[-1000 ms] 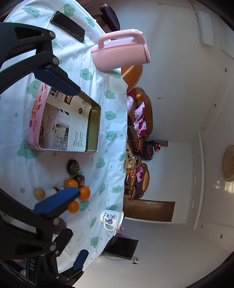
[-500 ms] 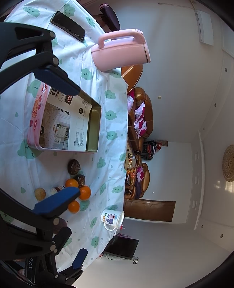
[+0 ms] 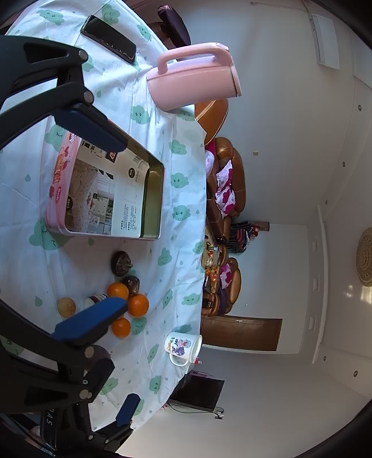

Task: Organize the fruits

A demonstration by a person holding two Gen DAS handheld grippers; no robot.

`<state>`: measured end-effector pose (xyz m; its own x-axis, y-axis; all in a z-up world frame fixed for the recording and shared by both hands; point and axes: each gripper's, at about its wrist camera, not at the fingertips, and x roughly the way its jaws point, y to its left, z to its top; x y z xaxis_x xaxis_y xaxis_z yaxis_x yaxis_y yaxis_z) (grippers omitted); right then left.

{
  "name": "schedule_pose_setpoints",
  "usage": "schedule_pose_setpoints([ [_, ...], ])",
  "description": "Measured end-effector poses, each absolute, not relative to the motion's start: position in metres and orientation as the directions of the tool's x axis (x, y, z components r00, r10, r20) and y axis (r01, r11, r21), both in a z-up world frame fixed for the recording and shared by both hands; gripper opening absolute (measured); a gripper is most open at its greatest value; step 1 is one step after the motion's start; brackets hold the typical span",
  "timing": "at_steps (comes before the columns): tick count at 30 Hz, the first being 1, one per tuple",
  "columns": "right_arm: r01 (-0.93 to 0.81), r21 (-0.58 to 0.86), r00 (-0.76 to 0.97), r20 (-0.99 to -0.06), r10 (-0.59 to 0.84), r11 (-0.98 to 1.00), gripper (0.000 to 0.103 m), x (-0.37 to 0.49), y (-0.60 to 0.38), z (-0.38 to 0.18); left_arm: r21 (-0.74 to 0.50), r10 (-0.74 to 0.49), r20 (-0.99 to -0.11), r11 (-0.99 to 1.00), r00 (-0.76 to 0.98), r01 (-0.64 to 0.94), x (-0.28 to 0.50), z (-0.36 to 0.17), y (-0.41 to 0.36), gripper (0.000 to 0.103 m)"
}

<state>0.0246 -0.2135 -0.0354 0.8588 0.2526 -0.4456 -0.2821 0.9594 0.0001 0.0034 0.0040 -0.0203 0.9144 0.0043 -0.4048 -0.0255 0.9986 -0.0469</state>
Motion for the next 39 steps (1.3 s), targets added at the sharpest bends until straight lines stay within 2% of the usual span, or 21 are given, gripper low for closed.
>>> schedule_pose_setpoints([
  [15,-0.247,0.023,0.865,-0.445,0.231,0.969,0.102,0.028,-0.230,-0.046,-0.034,-0.011,-0.449,0.999,0.894,-0.004,0.015,-0.031,-0.011,0.103],
  [21,-0.200,0.013,0.870,-0.457,0.183,0.980,0.102,0.033,-0.245,-0.057,-0.053,-0.106,-0.544,0.994,0.832,0.092,0.037,-0.063,-0.038,0.101],
  [23,-0.203,0.019,0.869,-0.458,0.189,0.979,0.100,0.033,-0.249,-0.060,-0.033,-0.106,-0.564,0.994,0.819,0.105,0.042,-0.073,-0.049,0.099],
  [25,-0.212,0.022,0.867,-0.458,0.198,0.977,0.091,0.033,-0.250,-0.062,-0.003,-0.093,-0.564,0.994,0.821,0.110,0.041,-0.073,-0.056,0.099],
  [28,-0.230,0.029,0.862,-0.458,0.217,0.973,0.081,0.032,-0.250,-0.064,0.000,-0.088,-0.558,0.994,0.826,0.105,0.039,-0.072,-0.058,0.090],
  [31,-0.232,0.028,0.865,-0.451,0.219,0.972,0.080,0.030,-0.250,-0.063,0.022,-0.075,-0.556,0.994,0.828,0.104,0.038,-0.073,-0.060,0.087],
  [33,-0.234,0.034,0.867,-0.445,0.225,0.972,0.077,0.031,-0.252,-0.062,0.027,-0.075,-0.555,0.994,0.829,0.108,0.039,-0.072,-0.060,0.078],
  [37,-0.226,0.040,0.872,-0.437,0.220,0.973,0.077,0.031,-0.256,-0.061,0.058,-0.012,-0.506,0.997,0.863,0.048,0.034,-0.064,-0.057,0.078],
  [39,-0.223,0.044,0.875,-0.432,0.219,0.974,0.077,0.031,-0.257,-0.061,0.033,-0.035,-0.493,0.998,0.869,0.059,0.031,-0.059,-0.055,0.078],
])
